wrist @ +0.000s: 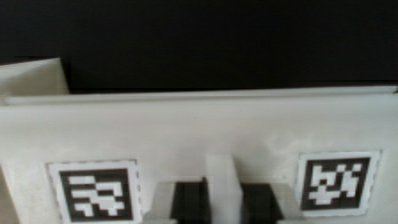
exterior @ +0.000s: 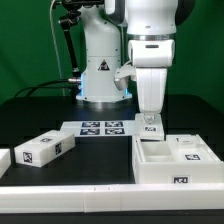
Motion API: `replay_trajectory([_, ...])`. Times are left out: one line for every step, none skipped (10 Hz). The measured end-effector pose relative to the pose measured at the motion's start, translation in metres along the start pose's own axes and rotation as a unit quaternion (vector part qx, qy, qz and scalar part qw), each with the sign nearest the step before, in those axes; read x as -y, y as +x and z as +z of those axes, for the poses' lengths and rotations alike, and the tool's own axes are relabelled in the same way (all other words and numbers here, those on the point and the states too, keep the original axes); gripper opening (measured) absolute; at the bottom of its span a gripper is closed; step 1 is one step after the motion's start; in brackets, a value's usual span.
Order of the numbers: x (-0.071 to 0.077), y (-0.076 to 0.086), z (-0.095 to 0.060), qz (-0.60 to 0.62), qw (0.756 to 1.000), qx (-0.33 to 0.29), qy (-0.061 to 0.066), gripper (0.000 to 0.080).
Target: Assemble cabinet
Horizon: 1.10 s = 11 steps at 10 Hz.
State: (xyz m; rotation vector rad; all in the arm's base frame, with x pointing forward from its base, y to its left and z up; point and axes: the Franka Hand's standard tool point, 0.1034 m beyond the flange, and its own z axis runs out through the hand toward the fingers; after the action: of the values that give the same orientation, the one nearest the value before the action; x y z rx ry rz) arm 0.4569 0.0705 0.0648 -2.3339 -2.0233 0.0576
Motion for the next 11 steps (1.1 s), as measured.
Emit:
replay_trajectory([0.0,0.0,0.0,0.0,1.0,0.0,0.0,0.0068])
replay_trajectory([-0.001,-0.001,0.001,-0.007,1.0,0.0,0.001,0.0068])
replay_trajectory([-0.003,-0.002,0.003,-0.01,1.0,-0.001,0.001,0.0068])
replay_trajectory([-0.003,-0.002,0.002,-0.008,1.0,-0.002,0.001,0.0068])
replay_trajectory([-0.003,-0.002,0.003,-0.008,1.0,-0.002,0.001,0.0068])
replay_trajectory([-0.003,-0.002,0.003,-0.008,1.0,-0.002,0.001,0.0068])
replay_trajectory([-0.003,-0.002,0.003,-0.008,1.0,-0.002,0.001,0.0068])
replay_trajectory([-0.004,-0.002,0.002,-0.013,1.0,-0.002,0.001,0.0068])
replay_trajectory([-0.007,-0.002,0.003,-0.024,1.0,-0.002,0.002,0.0068])
replay_trajectory([-0.012,-0.002,0.002,-0.029,1.0,-0.004,-0.001,0.0068])
replay_trajectory([-0.015,-0.002,0.003,-0.031,1.0,-0.005,-0.001,0.0068])
